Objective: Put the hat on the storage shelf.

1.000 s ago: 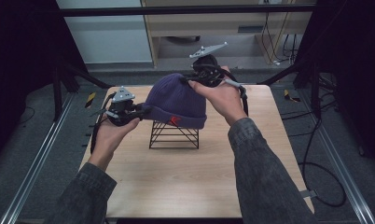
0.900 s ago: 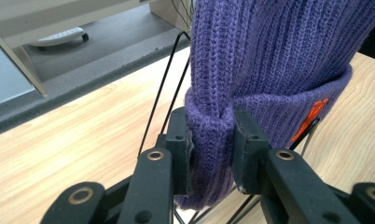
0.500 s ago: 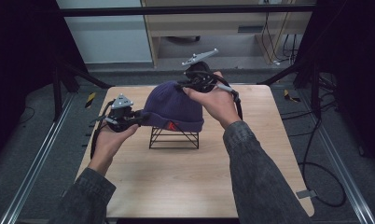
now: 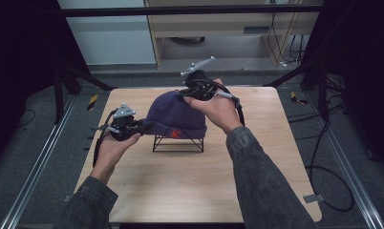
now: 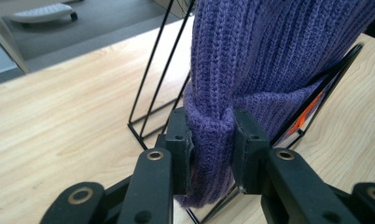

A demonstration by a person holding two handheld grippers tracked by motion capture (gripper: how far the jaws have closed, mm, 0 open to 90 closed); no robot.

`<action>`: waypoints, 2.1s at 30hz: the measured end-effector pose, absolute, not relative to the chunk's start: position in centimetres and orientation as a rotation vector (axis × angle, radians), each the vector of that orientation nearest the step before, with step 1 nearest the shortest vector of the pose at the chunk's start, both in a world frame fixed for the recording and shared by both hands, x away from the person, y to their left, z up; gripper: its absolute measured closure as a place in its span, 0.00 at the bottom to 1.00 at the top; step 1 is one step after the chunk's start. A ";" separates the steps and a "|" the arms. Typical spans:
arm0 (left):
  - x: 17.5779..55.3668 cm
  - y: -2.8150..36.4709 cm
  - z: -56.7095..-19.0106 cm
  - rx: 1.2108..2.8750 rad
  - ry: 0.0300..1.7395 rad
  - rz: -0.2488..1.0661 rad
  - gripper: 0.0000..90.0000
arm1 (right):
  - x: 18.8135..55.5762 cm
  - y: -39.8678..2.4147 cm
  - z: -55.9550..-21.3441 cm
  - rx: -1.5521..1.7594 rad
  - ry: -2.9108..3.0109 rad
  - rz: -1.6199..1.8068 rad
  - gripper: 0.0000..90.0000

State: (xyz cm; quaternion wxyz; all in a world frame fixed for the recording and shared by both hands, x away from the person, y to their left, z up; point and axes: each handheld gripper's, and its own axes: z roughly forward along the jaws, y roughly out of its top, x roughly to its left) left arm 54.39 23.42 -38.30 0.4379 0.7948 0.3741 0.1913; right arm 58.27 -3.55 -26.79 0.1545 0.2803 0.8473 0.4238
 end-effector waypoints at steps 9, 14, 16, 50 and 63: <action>54.2 23.4 -39.9 1.987 0.941 0.463 0.78 | 58.3 -2.9 -28.3 0.800 2.469 1.159 0.87; 54.0 23.3 -41.1 1.993 0.944 0.449 0.78 | 58.4 -2.7 -29.2 0.804 2.487 1.136 0.87; 54.0 23.3 -41.2 1.996 0.945 0.450 0.78 | 58.4 -2.6 -29.5 0.808 2.492 1.133 0.87; 53.9 23.8 -43.9 2.041 0.979 0.448 0.76 | 57.5 -2.1 -29.3 0.797 2.474 1.167 0.71; 54.1 24.1 -44.7 2.056 0.999 0.441 0.74 | 57.4 -3.8 -29.0 0.831 2.442 1.166 0.70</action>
